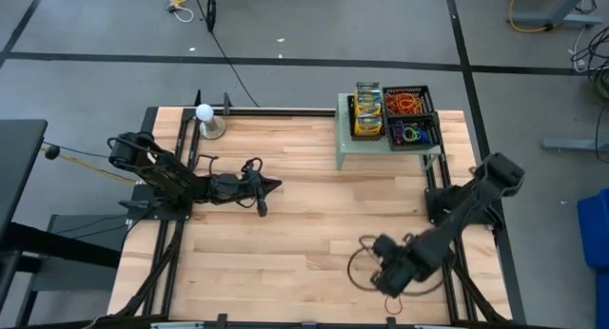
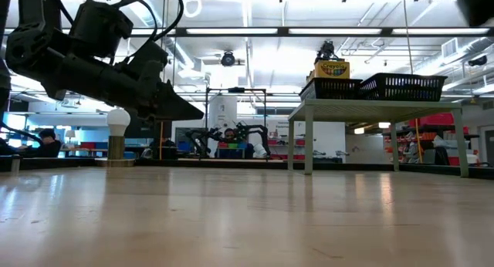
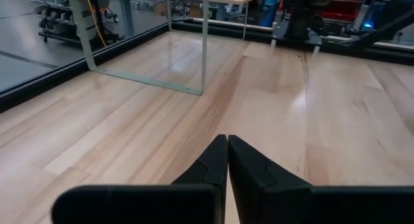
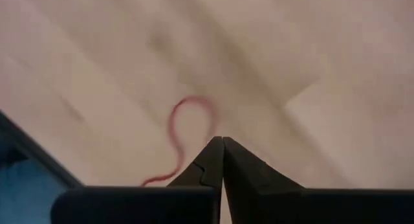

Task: Pick & Place Office Desk Supplies
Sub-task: Put the red rubber band into the top right black bin on the shelf

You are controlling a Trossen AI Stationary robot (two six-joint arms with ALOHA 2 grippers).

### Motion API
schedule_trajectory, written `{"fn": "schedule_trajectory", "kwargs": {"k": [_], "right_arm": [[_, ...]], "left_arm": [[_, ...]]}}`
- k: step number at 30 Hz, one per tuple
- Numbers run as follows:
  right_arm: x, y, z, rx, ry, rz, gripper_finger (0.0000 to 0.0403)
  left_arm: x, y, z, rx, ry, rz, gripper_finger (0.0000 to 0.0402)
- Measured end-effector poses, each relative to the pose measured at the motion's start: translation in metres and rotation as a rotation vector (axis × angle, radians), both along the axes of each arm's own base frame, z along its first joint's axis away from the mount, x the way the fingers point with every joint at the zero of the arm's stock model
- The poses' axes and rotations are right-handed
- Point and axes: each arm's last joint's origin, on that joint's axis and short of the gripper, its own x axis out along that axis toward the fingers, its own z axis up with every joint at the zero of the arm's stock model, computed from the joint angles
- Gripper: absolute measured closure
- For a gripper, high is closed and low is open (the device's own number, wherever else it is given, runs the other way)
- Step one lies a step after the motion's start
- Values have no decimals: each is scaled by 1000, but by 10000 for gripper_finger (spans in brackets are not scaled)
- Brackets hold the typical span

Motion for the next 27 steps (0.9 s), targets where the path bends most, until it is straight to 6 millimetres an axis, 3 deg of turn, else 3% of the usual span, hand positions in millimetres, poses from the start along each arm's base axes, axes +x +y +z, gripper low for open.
{"fn": "schedule_trajectory", "kwargs": {"k": [5, 12, 17, 27], "right_arm": [[6, 24, -26, 48, 11, 14, 347], [11, 28, -46, 24, 59, 91, 296], [13, 24, -56, -22, 109, 82, 299], [18, 20, -71, -28, 139, 64, 345]], "left_arm": [[0, -2, 0, 9, 4, -7, 385], [0, -2, -1, 5, 12, -6, 385], [0, -1, -1, 5, 13, -5, 385], [0, -1, -1, 0, 11, -4, 385]]}}
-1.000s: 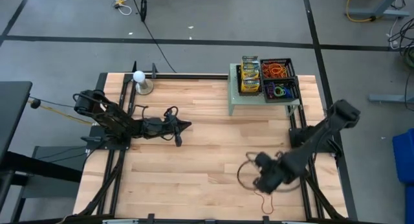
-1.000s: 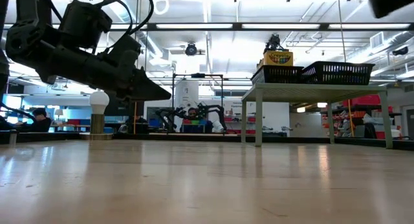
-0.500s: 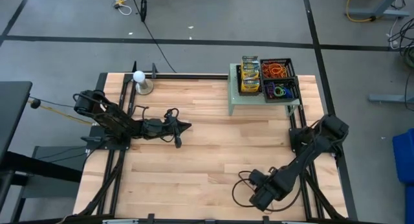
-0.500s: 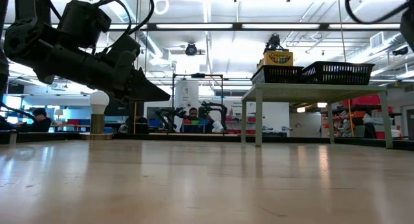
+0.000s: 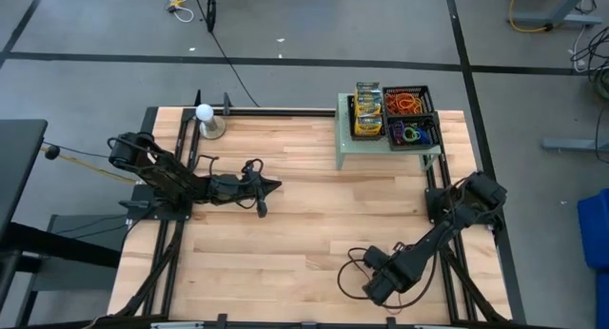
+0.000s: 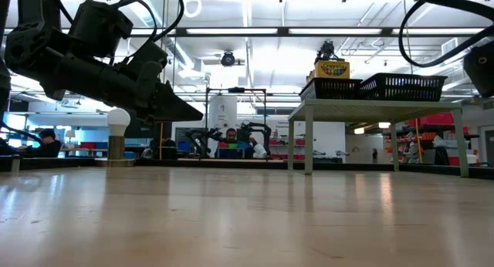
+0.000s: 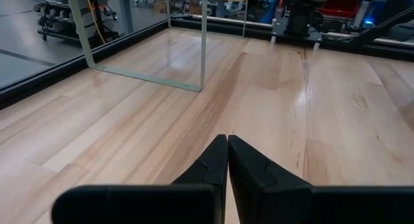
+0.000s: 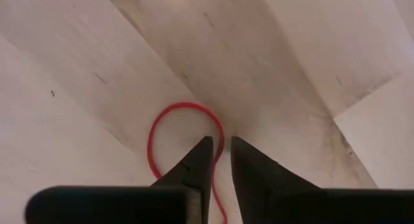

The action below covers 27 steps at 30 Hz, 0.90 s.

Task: Pick & Place Office Desk Supplies
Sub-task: Put the red rubber band into the top right black bin on the shelf

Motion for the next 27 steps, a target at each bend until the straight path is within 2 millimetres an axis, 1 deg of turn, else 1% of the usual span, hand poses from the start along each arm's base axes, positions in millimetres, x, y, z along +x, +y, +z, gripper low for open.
{"fn": "schedule_trajectory", "kwargs": {"k": [4, 7, 10, 13, 19, 22, 27], "right_arm": [[0, -1, -1, 7, 4, 14, 368], [-1, -2, 1, 15, 3, 30, 393], [-1, -5, 8, 27, -12, 24, 397], [-1, -10, 28, 23, -45, 26, 399], [5, -25, 72, -82, -111, 55, 401], [9, -35, 90, -127, -122, 91, 401], [19, -55, 129, -145, -185, 142, 402]], "left_arm": [[0, 0, 0, -4, -1, -6, 385], [0, 0, 0, -6, -1, -10, 385], [0, 0, 0, -8, -2, -9, 385], [0, 0, 0, -8, -2, -9, 385], [0, 0, 0, -13, -3, -8, 385], [0, 0, 0, -14, -3, -8, 385], [-1, 0, -3, -12, 24, -8, 385]]}}
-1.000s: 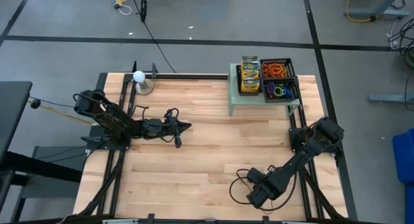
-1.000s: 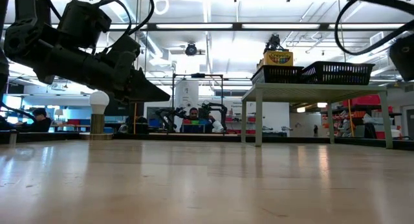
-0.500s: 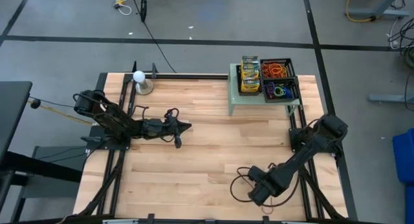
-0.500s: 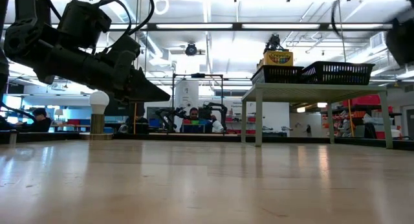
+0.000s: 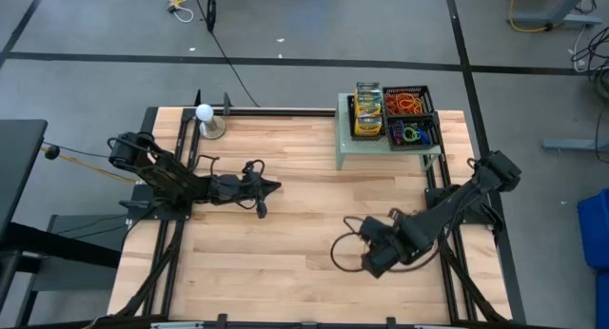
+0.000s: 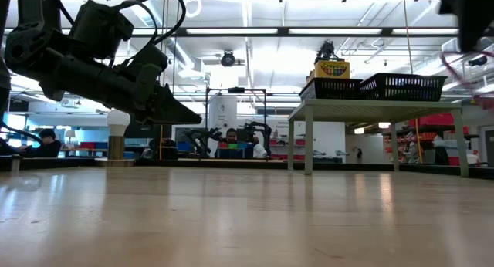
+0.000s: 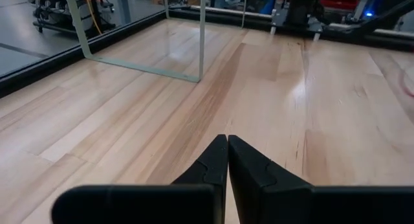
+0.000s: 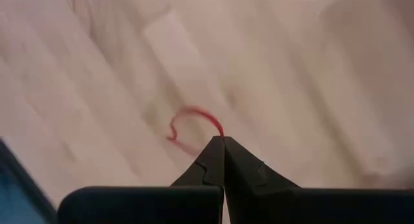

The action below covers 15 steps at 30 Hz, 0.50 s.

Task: Pick & Place Office Desk Supplies
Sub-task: Put the red rubber band into the top right black bin on the shelf

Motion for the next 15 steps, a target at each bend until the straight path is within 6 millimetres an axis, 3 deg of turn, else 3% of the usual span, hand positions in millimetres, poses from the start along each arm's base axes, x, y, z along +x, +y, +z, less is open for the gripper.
{"fn": "schedule_trajectory", "kwargs": {"k": [8, 15], "right_arm": [[2, -41, 70, -109, -37, -7, 402], [-2, -88, 143, -230, -253, -37, 403]], "left_arm": [[-1, 0, -4, -4, 46, 2, 385], [-1, 0, -4, -4, 45, 3, 385]]}}
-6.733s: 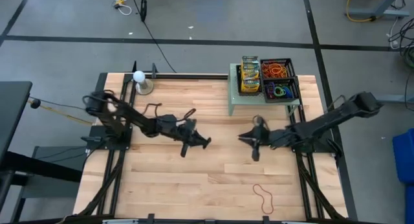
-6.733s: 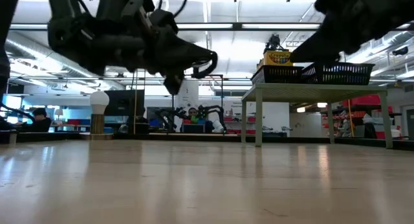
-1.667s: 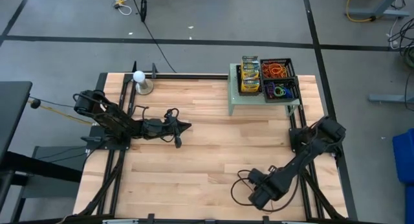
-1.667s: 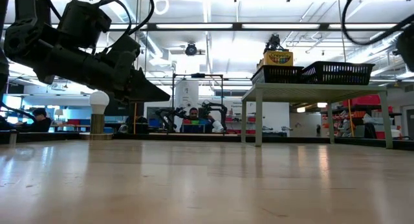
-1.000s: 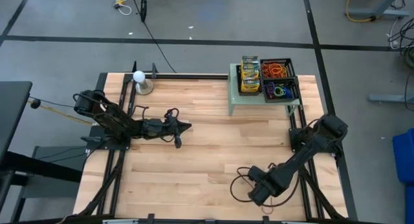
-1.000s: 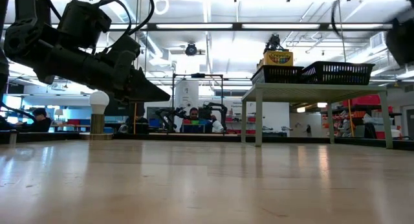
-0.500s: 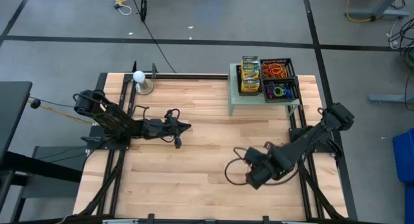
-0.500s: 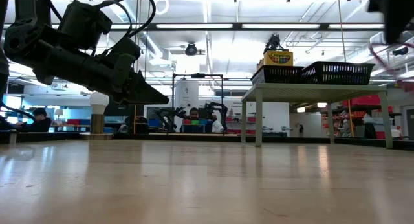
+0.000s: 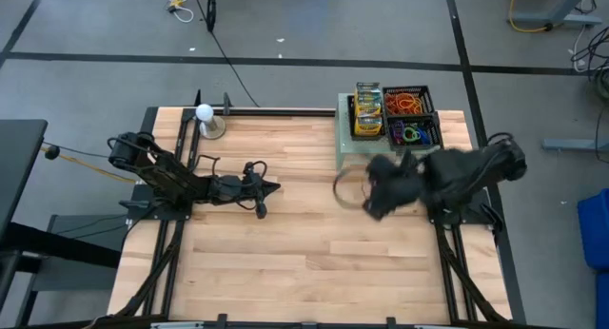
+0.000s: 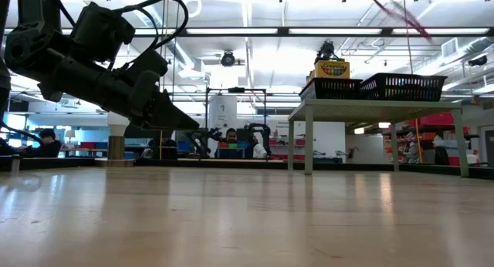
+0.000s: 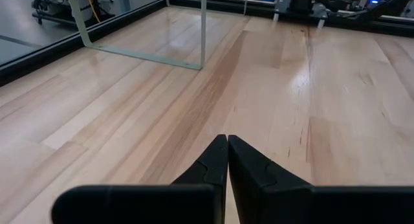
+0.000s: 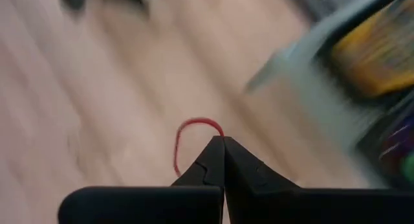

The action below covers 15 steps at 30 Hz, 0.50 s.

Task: Pick & Place Office Desk Supplies
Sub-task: Put the red rubber band into the top right black bin on the shelf

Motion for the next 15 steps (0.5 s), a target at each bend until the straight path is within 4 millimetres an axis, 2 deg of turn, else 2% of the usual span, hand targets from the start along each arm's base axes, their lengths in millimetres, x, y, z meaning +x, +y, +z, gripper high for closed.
{"fn": "schedule_trajectory", "kwargs": {"k": [5, 9, 12, 15], "right_arm": [[-11, -40, 56, -160, -209, -76, 403], [-28, -71, 93, -332, -309, -186, 403], [-41, -96, 111, -452, -310, -278, 403], [-52, -124, 119, -542, -256, -392, 403]], "left_arm": [[0, 0, 0, 0, 0, 0, 385], [0, 0, 0, 0, 0, 0, 385], [0, 0, 0, 0, -1, 0, 385], [0, 0, 0, 0, -1, 0, 385]]}}
